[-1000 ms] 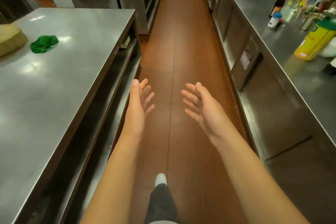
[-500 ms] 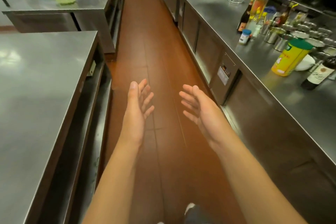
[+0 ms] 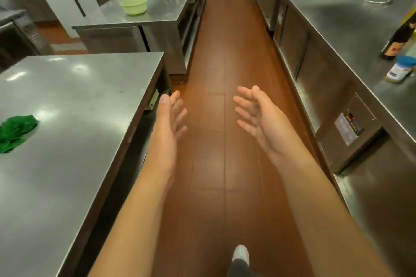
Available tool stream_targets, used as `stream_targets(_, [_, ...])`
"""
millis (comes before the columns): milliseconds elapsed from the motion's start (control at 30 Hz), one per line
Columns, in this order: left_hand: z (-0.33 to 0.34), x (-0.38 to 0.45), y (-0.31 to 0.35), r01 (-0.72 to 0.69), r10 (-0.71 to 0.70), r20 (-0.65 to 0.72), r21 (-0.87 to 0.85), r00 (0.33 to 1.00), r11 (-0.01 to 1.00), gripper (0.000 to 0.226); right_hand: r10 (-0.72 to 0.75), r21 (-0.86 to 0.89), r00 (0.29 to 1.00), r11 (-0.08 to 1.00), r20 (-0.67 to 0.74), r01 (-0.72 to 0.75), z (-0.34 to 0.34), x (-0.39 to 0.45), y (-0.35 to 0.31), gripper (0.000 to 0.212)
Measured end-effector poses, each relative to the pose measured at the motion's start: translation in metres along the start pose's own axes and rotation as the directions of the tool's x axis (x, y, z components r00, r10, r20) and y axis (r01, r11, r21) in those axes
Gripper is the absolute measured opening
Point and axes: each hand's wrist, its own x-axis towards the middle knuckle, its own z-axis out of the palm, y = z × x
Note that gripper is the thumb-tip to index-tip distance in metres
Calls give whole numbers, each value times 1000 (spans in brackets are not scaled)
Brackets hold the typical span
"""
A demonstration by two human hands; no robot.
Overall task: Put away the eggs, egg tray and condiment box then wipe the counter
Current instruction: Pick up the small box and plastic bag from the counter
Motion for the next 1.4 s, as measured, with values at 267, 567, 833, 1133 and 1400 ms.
stream_targets(267, [4,118,-10,12,-14,-119,-17,993,1000,76,42,-28,989,999,141,-39,19,138,-7,56])
stream_targets(567, [24,305,-35,52,-54,-26,-50,998,997,77,73,-75,997,995,16,-71,10,303,-15,51])
stream_targets(833, [64,497,-20,56,-38,200,-84,979,995,63,-11,-94,986,996,-165,-5,-2,438,-55,52])
stream_targets(1133, [142,633,-34,125,-82,383,-89,920,988,71,18,-60,956,998,-293,-37,-61,563,-61,52])
stream_targets(1400, [237,769,-8,61,-64,333,19,941,998,65,-34,17,969,999,-243,39,-142,721,-114,55])
